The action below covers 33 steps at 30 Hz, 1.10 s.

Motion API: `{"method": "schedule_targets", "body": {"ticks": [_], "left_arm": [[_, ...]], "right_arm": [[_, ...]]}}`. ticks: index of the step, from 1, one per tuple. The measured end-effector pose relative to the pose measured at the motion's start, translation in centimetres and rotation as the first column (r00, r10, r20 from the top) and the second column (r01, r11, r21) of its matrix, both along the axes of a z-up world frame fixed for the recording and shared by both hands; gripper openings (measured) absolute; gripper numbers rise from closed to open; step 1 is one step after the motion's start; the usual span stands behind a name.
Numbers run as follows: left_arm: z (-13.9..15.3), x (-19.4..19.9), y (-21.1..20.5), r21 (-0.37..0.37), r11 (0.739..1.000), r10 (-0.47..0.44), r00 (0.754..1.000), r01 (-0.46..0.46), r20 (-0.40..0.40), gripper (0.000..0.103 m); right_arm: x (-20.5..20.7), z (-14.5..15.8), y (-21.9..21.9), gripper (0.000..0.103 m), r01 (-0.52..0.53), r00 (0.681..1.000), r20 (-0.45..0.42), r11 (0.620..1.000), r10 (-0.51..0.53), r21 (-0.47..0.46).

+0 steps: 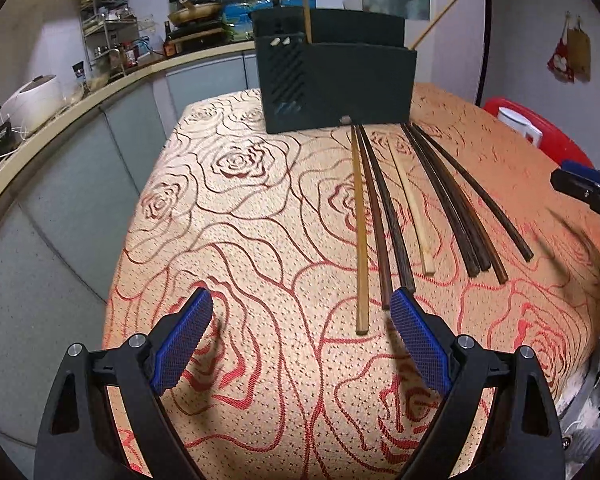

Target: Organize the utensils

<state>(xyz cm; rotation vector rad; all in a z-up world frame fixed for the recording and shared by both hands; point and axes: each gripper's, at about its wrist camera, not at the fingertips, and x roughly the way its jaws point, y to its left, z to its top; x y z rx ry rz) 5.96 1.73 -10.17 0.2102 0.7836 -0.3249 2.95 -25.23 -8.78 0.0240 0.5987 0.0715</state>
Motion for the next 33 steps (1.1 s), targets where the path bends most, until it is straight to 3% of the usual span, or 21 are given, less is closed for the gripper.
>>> {"method": "schedule_targets", "body": {"ticks": [4,13,19,28,33], "left_arm": [[-0.7,0.3,-0.3,0.048,0.999,0.010,1.000,-0.009,-0.014,0.085],[-0.7,1.2,1.3,0.004,0.996,0.085,0.996,-0.085,-0.035,0.071],[-0.7,1.2,1.1,-0.018,0.997,0.076,0.996,-0.077,-0.043,0.064],[-0.6,1.2,0.8,-0.027,0.997,0.073,0.997,-0.074,-0.039,0.058],[-0.6,1.2,0.7,-0.028,0.997,0.076,0.996,-0.077,-0.039,0.056]], "right_arm": [[0.1,-0.3,-0.1,0.069,0.002,1.000,-0.007,1.000,-0.002,0.000],[0.1,-1.2,0.8,0.069,-0.018,0.999,-0.036,1.000,0.018,-0.003],[-0.2,-2.4,2.4,0.069,-0.063,0.996,-0.058,0.998,0.062,-0.018],[0.2,-4.2,5.0,0.051,-0.138,0.985,-0.110,0.990,0.133,-0.040],[0.1,-4.2,5.3,0.040,-0.128,0.988,-0.096,0.988,0.119,-0.086]]}}
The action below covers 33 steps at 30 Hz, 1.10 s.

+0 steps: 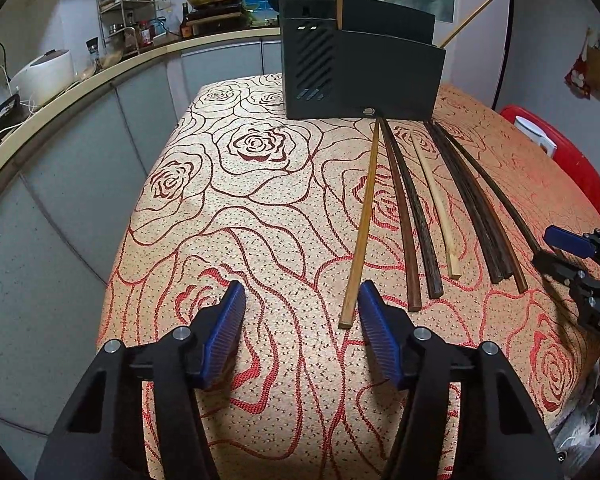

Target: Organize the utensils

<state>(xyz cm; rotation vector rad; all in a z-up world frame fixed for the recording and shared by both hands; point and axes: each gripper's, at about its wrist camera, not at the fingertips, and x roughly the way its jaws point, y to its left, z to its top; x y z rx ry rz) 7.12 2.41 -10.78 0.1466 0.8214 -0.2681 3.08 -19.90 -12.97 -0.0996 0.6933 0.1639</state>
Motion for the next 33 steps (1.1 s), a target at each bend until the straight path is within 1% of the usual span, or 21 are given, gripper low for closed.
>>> {"method": "schedule_targets", "body": {"ticks": [2,4,6,8,10,12,14,15,16,17,18,21,25,29,33], "left_arm": [[0.0,0.0,0.0,-0.002,1.000,0.003,1.000,-0.003,0.001,0.055],[0.0,0.0,0.1,-0.005,1.000,0.003,1.000,-0.003,0.001,0.054],[0.0,0.0,0.1,-0.017,1.000,-0.006,1.000,0.006,0.000,0.050],[0.0,-0.1,-0.2,-0.026,1.000,-0.017,1.000,0.017,0.001,0.049],[0.0,-0.3,-0.5,-0.016,0.999,-0.028,1.000,0.028,0.009,0.048],[0.0,-0.4,-0.7,-0.015,0.999,-0.041,0.999,0.041,0.013,0.042],[0.0,-0.4,-1.0,-0.009,0.999,-0.052,0.998,0.052,0.019,0.037],[-0.1,-0.5,-1.1,-0.008,0.998,-0.063,0.998,0.063,0.022,0.031],[0.0,-0.6,-1.3,-0.008,0.998,-0.069,0.997,0.069,0.023,0.028],[0.0,-0.7,-1.3,-0.009,0.997,-0.072,0.997,0.073,0.024,0.022],[0.0,-0.7,-1.4,-0.007,0.997,-0.076,0.997,0.076,0.027,0.016],[0.0,-0.7,-1.4,-0.002,0.997,-0.071,0.997,0.071,0.030,0.010],[0.0,-0.6,-1.2,-0.027,0.997,-0.078,0.997,0.079,0.019,0.009],[0.3,-0.9,-1.4,-0.020,0.996,-0.083,0.996,0.084,0.036,0.008],[1.2,-1.3,-1.0,-0.043,0.996,-0.072,0.996,0.075,0.061,0.008]], "right_arm": [[0.0,0.1,-0.4,0.038,0.029,1.000,0.006,0.999,-0.029,-0.015],[0.1,0.1,-1.1,0.036,0.063,0.998,0.002,0.998,-0.063,-0.010],[0.1,0.1,-1.5,0.036,0.066,0.998,-0.003,0.998,-0.066,0.010],[0.1,0.0,-1.5,0.036,0.053,0.999,-0.004,0.998,-0.053,0.030],[0.1,-0.1,-1.4,0.034,0.049,0.999,0.002,0.998,-0.049,0.034],[0.1,-0.1,-1.4,0.032,0.045,0.999,0.007,0.998,-0.046,0.033],[0.1,-0.1,-1.3,0.025,0.044,0.999,0.013,0.999,-0.044,0.029],[0.1,-0.1,-1.3,0.024,0.041,0.999,0.014,0.999,-0.041,0.030],[0.0,-0.1,-1.2,0.020,0.039,0.999,0.016,0.999,-0.040,0.031],[0.0,-0.1,-1.2,0.017,0.040,0.999,0.020,0.999,-0.041,0.027],[0.1,-0.1,-1.2,0.017,0.039,0.999,0.023,0.999,-0.039,0.027],[0.1,-0.2,-1.3,0.013,0.036,0.999,0.021,0.999,-0.037,0.034],[0.2,-0.2,-1.3,0.012,0.038,0.999,0.019,0.998,-0.039,0.044],[0.3,0.0,-1.8,0.010,0.049,0.999,0.002,0.997,-0.049,0.061],[0.1,0.6,-2.7,0.009,0.069,0.998,-0.004,0.993,-0.069,0.091]]}}
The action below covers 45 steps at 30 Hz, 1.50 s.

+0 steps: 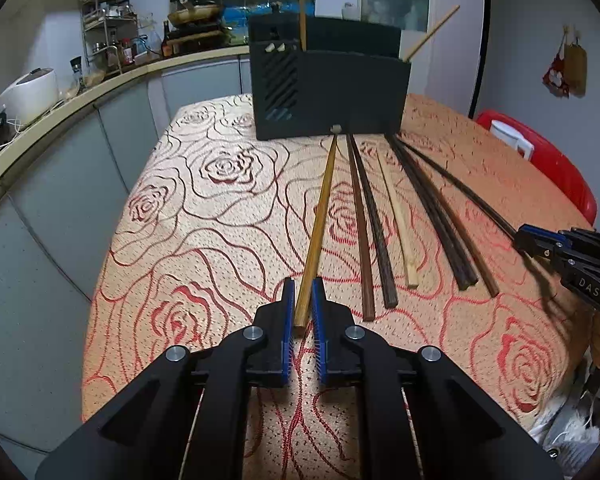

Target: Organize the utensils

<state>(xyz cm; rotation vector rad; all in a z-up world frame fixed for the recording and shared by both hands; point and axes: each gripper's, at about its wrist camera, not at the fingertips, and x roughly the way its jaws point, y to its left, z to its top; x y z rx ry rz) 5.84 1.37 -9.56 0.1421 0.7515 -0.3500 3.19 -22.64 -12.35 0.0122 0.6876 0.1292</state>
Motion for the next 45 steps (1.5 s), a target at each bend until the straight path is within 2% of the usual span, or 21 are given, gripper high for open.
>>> {"method": "schedule_targets", "body": {"ticks": [5,10,16,17,18,23,26,34,40,42,43,44,45], "left_arm": [[2.1,-1.2,0.1,-0.016,1.000,-0.009,0.997,0.010,0.075,0.007],[4.6,-1.7,0.7,-0.061,0.998,0.015,0.991,-0.007,0.130,0.007],[7.3,-2.2,0.8,-0.078,0.997,0.024,0.981,-0.009,0.190,0.006],[8.0,-2.2,0.7,-0.080,0.997,0.020,0.979,-0.004,0.203,0.000],[8.5,-2.2,0.6,-0.081,0.997,0.018,0.977,-0.001,0.211,0.000],[11.1,-1.7,0.2,-0.081,0.997,0.009,0.965,0.012,0.261,0.000],[11.6,-1.3,0.3,-0.087,0.996,0.018,0.966,0.005,0.258,0.000],[9.8,-1.3,1.5,-0.086,0.996,0.038,0.978,-0.020,0.205,0.000],[5.4,-0.8,3.4,-0.056,0.996,0.075,0.993,-0.070,0.093,0.001],[4.2,-1.0,3.7,-0.044,0.996,0.076,0.995,-0.073,0.070,0.013],[3.7,-1.0,3.9,-0.039,0.996,0.077,0.995,-0.075,0.058,0.019],[3.1,-1.0,4.0,-0.034,0.996,0.081,0.996,-0.079,0.046,0.031],[2.6,-1.1,4.1,-0.027,0.996,0.082,0.996,-0.081,0.039,0.034]], "right_arm": [[-0.7,2.2,-0.9,0.009,0.011,0.999,0.045,0.999,-0.012,0.031],[-1.7,5.4,-2.3,0.008,0.023,0.991,0.130,0.998,-0.030,0.053],[-2.6,8.9,-4.1,0.006,0.035,0.974,0.220,0.997,-0.051,0.076],[-2.6,9.4,-4.4,0.005,0.034,0.971,0.232,0.996,-0.052,0.080],[-2.5,10.1,-4.7,0.005,0.032,0.968,0.244,0.996,-0.053,0.089],[-1.9,12.4,-5.4,0.005,0.018,0.955,0.292,0.994,-0.049,0.107],[-1.4,12.6,-5.8,0.005,0.011,0.958,0.282,0.992,-0.047,0.129],[-2.1,10.2,-5.6,0.005,-0.006,0.971,0.240,0.996,-0.014,0.085],[-2.5,7.8,-5.7,0.005,-0.015,0.983,0.185,0.996,-0.001,0.087],[-2.6,6.8,-5.7,0.006,-0.018,0.987,0.161,0.996,0.003,0.092],[-2.6,6.2,-5.7,0.013,-0.019,0.989,0.145,0.995,0.005,0.095],[-2.7,5.8,-5.7,0.026,-0.018,0.991,0.131,0.995,0.006,0.097],[-2.8,5.2,-5.7,0.033,-0.008,0.993,0.119,0.995,-0.003,0.097]]}}
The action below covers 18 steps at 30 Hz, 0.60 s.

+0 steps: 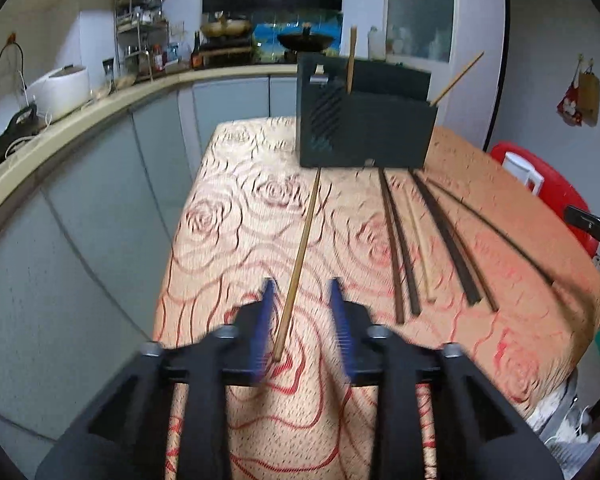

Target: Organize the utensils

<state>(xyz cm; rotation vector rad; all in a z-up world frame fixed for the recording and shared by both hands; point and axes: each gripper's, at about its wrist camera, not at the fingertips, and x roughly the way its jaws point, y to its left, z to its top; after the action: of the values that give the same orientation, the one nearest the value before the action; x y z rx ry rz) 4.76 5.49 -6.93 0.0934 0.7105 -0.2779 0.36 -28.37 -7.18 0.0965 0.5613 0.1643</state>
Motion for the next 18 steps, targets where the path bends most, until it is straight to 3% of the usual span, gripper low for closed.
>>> {"method": "schedule_targets", "body": {"ticks": [1,12,16,18], "left_arm": [[-0.3,0.0,0.1,0.007,1.000,0.000,1.000,0.000,-0.006,0.034],[-3.5,0.9,-0.2,0.067,0.998,-0.004,0.995,0.011,-0.103,0.034],[-3.7,1.0,-0.2,0.071,0.997,-0.004,0.995,0.011,-0.104,0.034],[-3.8,1.0,-0.3,0.073,0.997,-0.004,0.995,0.011,-0.097,0.033]], "right_arm": [[-0.1,-0.4,0.0,0.037,0.009,1.000,-0.003,1.000,-0.009,-0.001],[0.0,-5.4,0.6,0.037,0.008,0.992,-0.123,0.997,-0.017,-0.071],[0.2,-6.1,0.8,0.035,0.014,0.993,-0.118,0.996,-0.025,-0.093],[0.3,-6.2,0.9,0.028,0.023,0.994,-0.106,0.994,-0.035,-0.110]]}}
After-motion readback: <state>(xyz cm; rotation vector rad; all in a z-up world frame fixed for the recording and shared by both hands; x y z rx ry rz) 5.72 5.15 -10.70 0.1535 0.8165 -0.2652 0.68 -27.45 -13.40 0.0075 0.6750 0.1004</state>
